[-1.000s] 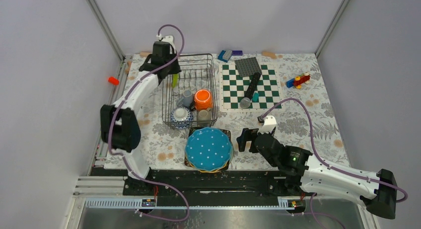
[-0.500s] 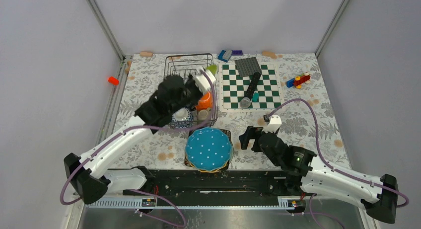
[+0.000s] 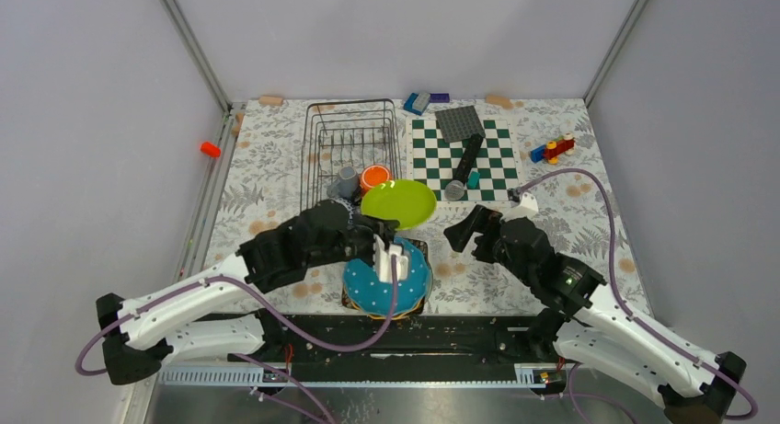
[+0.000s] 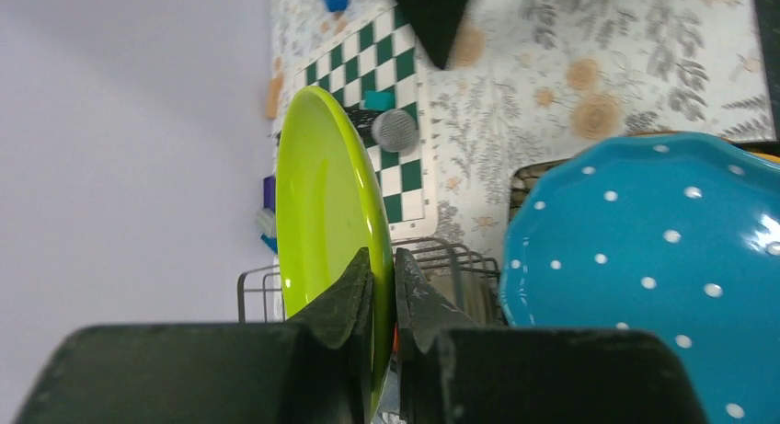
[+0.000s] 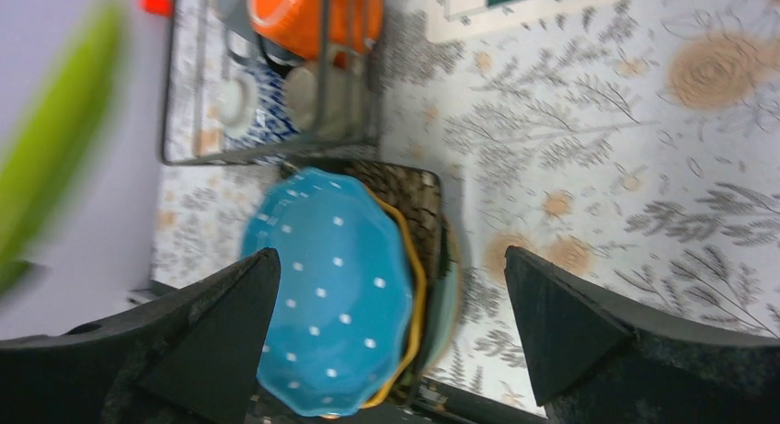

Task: Unload the mixed dishes from the dish rack
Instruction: Pick up the plate from the dish rack, then place the plate at the center of the board.

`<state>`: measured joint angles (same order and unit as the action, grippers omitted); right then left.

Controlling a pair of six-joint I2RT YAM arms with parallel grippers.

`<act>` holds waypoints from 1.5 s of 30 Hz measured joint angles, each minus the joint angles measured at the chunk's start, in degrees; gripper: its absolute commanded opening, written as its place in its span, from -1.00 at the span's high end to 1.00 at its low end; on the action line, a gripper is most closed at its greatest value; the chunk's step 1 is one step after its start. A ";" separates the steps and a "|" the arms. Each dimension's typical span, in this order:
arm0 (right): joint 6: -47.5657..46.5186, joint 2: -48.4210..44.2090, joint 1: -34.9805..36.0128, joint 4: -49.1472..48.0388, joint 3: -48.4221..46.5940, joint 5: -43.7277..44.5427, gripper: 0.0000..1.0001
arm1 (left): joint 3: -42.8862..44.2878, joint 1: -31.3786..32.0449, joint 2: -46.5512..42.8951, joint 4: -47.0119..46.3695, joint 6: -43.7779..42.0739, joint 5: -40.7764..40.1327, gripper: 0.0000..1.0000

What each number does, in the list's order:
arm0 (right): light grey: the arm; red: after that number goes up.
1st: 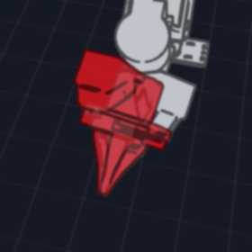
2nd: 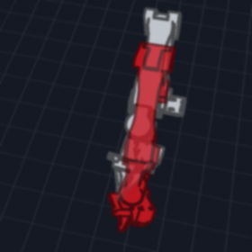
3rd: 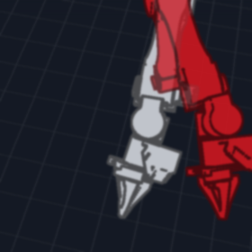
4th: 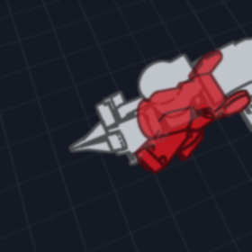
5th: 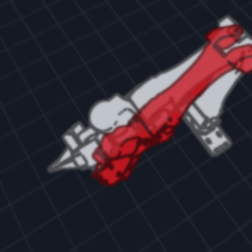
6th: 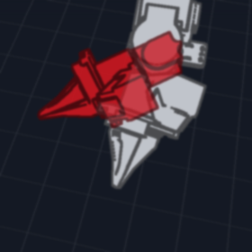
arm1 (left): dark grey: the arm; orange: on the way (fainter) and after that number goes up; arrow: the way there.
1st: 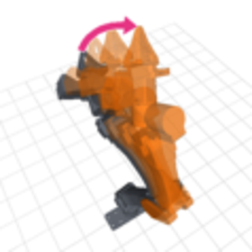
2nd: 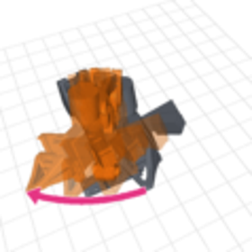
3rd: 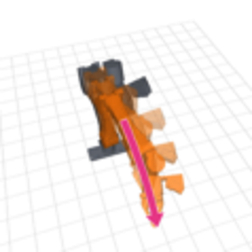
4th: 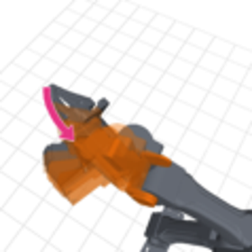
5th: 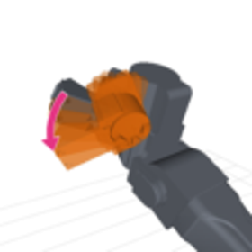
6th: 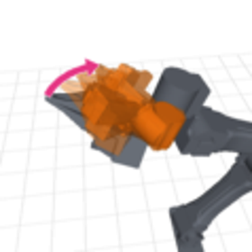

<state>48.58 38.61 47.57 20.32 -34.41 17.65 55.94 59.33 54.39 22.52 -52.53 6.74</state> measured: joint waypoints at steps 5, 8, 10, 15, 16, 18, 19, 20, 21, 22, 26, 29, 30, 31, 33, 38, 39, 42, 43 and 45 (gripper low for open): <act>0.90 -0.09 -1.11 -0.11 -5.40 -0.85 -0.99 | -0.83 6.10 3.56 1.51 -3.85 -5.99 1.00; 1.22 -0.09 -1.29 -1.27 -7.34 -1.46 -0.99 | -0.83 8.48 6.10 1.62 -5.14 -10.69 1.00; 1.33 0.28 -1.38 -2.34 -8.00 -2.34 -0.95 | -0.83 9.94 7.50 1.64 -5.81 -13.51 1.00; 2.03 3.06 -1.49 -4.31 -8.41 -4.83 -0.57 | -0.81 12.76 10.49 1.55 -6.45 -18.62 1.00; 2.19 3.69 -1.49 -4.52 -8.41 -4.98 -0.47 | -0.79 13.18 11.02 1.57 -6.56 -19.34 1.00; 2.54 5.55 -1.49 -5.18 -8.39 -5.35 -0.34 | -0.70 13.99 11.80 1.62 -6.71 -20.37 1.00; 2.86 6.40 -1.51 -5.64 -8.31 -5.35 -0.30 | -0.57 14.45 12.09 1.60 -6.91 -20.74 1.00; 3.08 6.93 -1.51 -6.14 -8.22 -5.40 -0.26 | -0.48 14.80 12.20 1.51 -7.06 -20.94 1.00; 3.41 7.30 -1.51 -6.67 -8.09 -5.42 -0.22 | -0.44 15.17 12.20 1.33 -7.17 -21.14 1.00; 3.82 7.76 -1.51 -7.21 -8.02 -5.62 -0.20 | -0.35 15.52 12.20 1.20 -7.28 -21.35 1.00; 4.74 9.27 -1.57 -9.07 -8.00 -6.67 -0.10 | -0.04 16.55 12.20 0.70 -7.50 -22.69 1.00; 5.09 9.84 -1.73 -9.53 -7.93 -6.69 -0.10 | -0.04 16.85 12.22 1.01 -7.65 -23.78 1.00; 5.25 9.88 -1.73 -9.57 -7.82 -6.67 -0.10 | -0.04 16.94 12.22 1.01 -7.69 -24.00 1.00; 5.35 9.86 -1.73 -9.70 -7.67 -6.64 -0.10 | -0.04 17.03 12.24 0.98 -7.72 -24.09 1.00; 5.68 9.86 -1.75 -10.08 -7.23 -6.64 -0.09 | -0.04 17.31 12.24 0.26 -8.04 -24.13 1.00; 6.03 9.62 -1.75 -10.34 -6.03 -6.56 0.07 | -0.04 18.32 12.22 -1.62 -8.74 -24.15 1.00; 6.19 9.49 -1.75 -10.38 -5.75 -6.49 0.14 | -0.04 18.36 12.22 -1.73 -8.81 -24.15 1.00; 6.69 9.20 -1.75 -11.02 -4.74 -6.64 0.38 | -0.04 18.53 12.22 -1.75 -9.01 -24.13 0.98; 6.88 9.14 -1.75 -11.69 -4.39 -6.80 0.57 | -0.04 18.62 12.24 -1.66 -9.05 -24.13 0.88; 8.28 8.74 -1.84 -14.27 -3.28 -6.75 1.00 | -0.04 18.69 12.24 -1.66 -8.83 -24.41 0.35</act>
<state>56.86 47.35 45.74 6.04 -37.69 10.90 55.90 78.02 66.63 20.86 -61.36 -17.67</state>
